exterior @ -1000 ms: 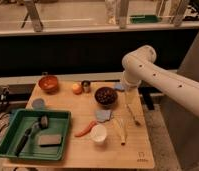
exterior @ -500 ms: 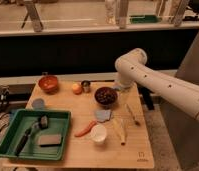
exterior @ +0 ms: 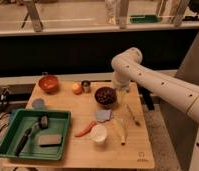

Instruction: Place grapes in table surface

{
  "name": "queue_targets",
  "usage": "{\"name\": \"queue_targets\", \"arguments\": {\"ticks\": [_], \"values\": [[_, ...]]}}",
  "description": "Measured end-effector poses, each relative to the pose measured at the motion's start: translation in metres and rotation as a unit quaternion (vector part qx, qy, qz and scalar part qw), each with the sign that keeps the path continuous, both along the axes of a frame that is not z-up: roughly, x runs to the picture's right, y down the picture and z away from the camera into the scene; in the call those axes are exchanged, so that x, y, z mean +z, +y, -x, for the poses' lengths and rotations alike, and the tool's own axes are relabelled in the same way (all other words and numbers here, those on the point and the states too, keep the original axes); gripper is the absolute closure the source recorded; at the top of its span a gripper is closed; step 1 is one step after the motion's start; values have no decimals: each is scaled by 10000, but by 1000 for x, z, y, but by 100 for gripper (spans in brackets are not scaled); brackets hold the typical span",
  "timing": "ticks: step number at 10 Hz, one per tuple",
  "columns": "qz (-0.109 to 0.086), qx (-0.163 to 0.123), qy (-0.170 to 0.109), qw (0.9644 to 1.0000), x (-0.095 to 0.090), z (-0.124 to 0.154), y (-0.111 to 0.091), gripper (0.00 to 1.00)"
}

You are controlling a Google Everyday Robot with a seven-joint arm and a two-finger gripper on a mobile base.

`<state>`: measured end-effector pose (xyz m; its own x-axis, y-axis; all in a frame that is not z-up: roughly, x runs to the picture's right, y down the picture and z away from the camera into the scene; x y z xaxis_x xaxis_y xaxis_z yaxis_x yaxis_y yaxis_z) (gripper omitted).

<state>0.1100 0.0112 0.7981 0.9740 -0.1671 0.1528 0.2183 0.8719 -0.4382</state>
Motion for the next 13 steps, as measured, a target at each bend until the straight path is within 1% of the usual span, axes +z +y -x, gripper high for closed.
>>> {"name": "queue_targets", "arguments": {"ticks": [2, 4, 6, 7, 8, 9, 11, 13], "values": [[-15, 3, 5, 10000, 6, -3, 0, 20], [-47, 22, -7, 10000, 11, -6, -3, 26], [-75, 53, 10, 10000, 17, -12, -6, 21], [-72, 76, -1, 9999, 18, -12, -6, 24], [-73, 92, -3, 9999, 21, -12, -6, 30], [-84, 77, 30, 9999, 26, -16, -7, 30], [-98, 69, 37, 9999, 32, -14, -10, 21], [-96, 78, 45, 9999, 38, -13, -11, 20]]}}
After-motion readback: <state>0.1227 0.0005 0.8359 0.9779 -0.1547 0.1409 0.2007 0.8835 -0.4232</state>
